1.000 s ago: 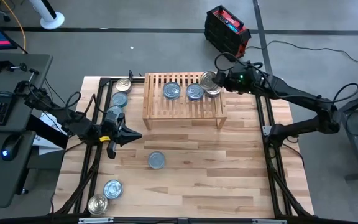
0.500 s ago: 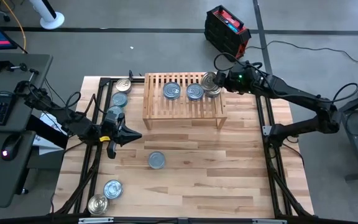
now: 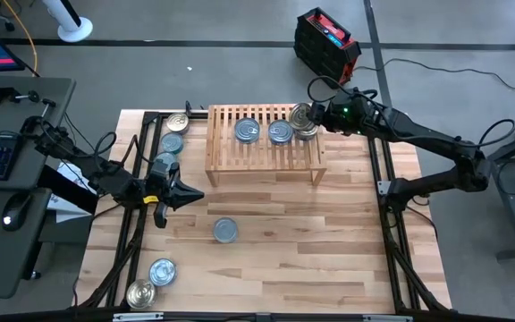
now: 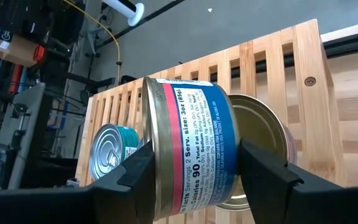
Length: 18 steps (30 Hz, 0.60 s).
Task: Stack canned seafood by type on shelf
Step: Stack the pink tuna can on the other pink tuna can on the shelf
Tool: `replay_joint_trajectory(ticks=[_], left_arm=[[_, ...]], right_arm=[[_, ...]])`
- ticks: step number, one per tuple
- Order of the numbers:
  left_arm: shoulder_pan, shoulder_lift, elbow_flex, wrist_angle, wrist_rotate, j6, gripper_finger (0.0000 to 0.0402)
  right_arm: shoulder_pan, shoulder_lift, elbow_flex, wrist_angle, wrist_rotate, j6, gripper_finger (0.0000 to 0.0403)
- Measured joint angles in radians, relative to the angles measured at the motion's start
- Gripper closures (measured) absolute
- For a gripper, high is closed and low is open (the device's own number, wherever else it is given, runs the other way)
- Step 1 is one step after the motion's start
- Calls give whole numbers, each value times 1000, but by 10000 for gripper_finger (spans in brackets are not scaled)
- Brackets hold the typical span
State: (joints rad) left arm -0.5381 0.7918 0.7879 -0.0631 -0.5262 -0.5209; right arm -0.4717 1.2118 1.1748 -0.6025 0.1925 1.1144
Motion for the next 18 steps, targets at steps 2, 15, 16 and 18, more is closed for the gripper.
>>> replay_joint_trajectory(ticks=[2,15,16,18], left_arm=[[0,0,0,0,0,1,401],[0,0,0,0,0,0,401],[0,0,0,-1,0,1,401],[0,0,0,0,0,9,402]], right_arm=[[0,0,0,0,0,-1,227],[1,0,2,0,-1,12,104],[1,0,2,0,-1,12,100],[1,0,2,0,-4,21,97]])
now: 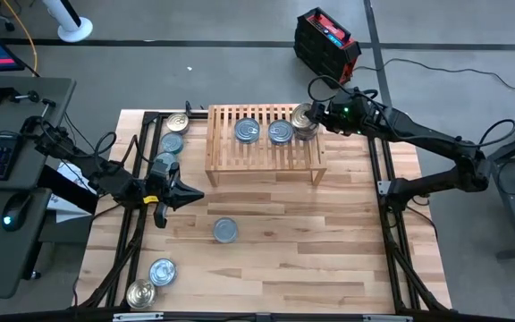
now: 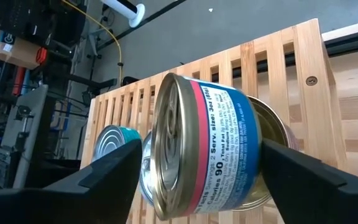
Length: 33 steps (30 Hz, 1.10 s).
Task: Stack canned seafood by type on shelf
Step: Stack the pink tuna can on the other pink tuna can on the shelf
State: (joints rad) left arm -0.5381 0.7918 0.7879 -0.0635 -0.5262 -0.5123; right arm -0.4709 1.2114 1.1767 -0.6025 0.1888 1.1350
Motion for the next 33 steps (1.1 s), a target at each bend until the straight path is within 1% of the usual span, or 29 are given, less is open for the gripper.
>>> replay_joint_trajectory(ticks=[4,10,13,17,24,33], left_arm=[[0,0,0,0,0,8,401],[0,0,0,0,0,8,402],[0,0,0,0,0,5,401],[0,0,0,1,0,-9,401],[0,0,0,0,0,-11,401],[0,0,0,0,0,-12,402]], right_arm=[[0,0,0,0,-38,46,96],[0,-1,0,0,-76,43,96],[0,-1,0,-1,-78,19,96],[0,-1,0,-1,-54,19,96],[0,-7,0,-16,-68,35,96],[0,-9,0,-103,-66,43,96]])
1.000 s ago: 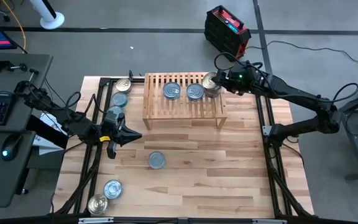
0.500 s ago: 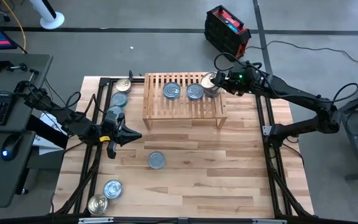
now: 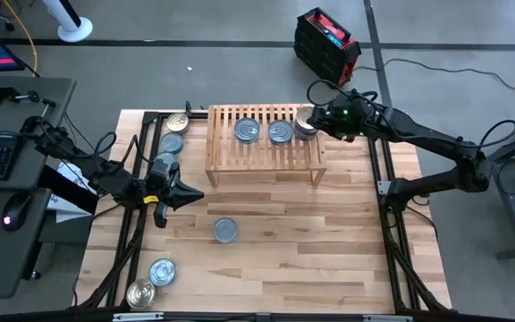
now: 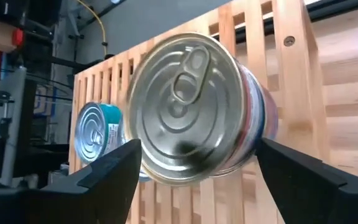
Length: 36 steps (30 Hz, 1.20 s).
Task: Stack canned seafood by type on shelf
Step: Stack the pink tuna can on the other pink tuna can on the shelf, then put the white tuna can on the shelf
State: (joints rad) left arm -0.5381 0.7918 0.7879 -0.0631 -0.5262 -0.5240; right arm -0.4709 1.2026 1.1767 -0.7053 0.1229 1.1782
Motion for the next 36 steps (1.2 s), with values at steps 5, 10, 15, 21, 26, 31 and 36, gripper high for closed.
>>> replay_joint_trajectory(ticks=[5,10,15,21,26,31,36], left_arm=[[0,0,0,0,0,-1,401],[0,0,0,0,0,-8,402],[0,-2,0,0,0,-6,401],[18,-1,0,0,-20,-7,401],[52,8,0,0,-87,-88,401],[76,63,0,-4,-48,-165,401],[77,204,0,-76,135,-230,402]], right_arm=[[0,0,0,32,6,-1,96],[0,0,40,-3,-5,-37,96],[0,0,137,-145,9,-97,96],[5,0,231,-274,25,-216,96],[62,0,264,-322,39,-314,96],[140,0,223,-391,68,-349,96],[248,-3,123,-446,65,-367,96]])
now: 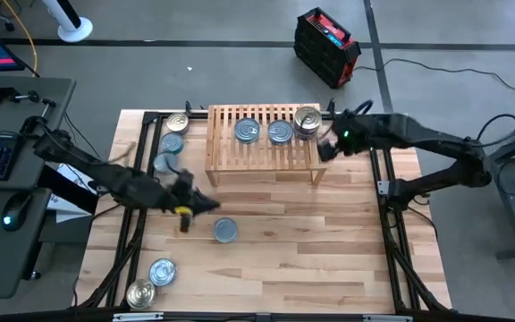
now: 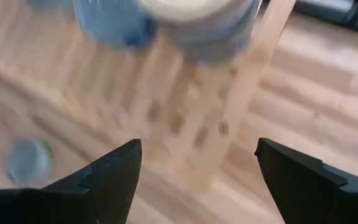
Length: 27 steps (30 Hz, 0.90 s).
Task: Stack canned seafood by type on shelf
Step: Put the white tuna can on the shelf
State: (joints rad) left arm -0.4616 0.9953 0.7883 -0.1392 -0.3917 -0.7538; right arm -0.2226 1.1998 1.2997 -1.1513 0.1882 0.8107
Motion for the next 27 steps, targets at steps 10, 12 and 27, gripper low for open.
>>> replay_joint_trajectory(ticks=[10,12,27], left_arm=[[-49,336,0,-229,108,-12,401],[-49,393,0,-228,96,-4,402],[-35,613,3,-200,-12,79,402]], right_arm=[[384,-29,-314,189,-49,170,268],[469,-22,-385,343,-50,222,349],[617,388,-282,753,64,91,401]])
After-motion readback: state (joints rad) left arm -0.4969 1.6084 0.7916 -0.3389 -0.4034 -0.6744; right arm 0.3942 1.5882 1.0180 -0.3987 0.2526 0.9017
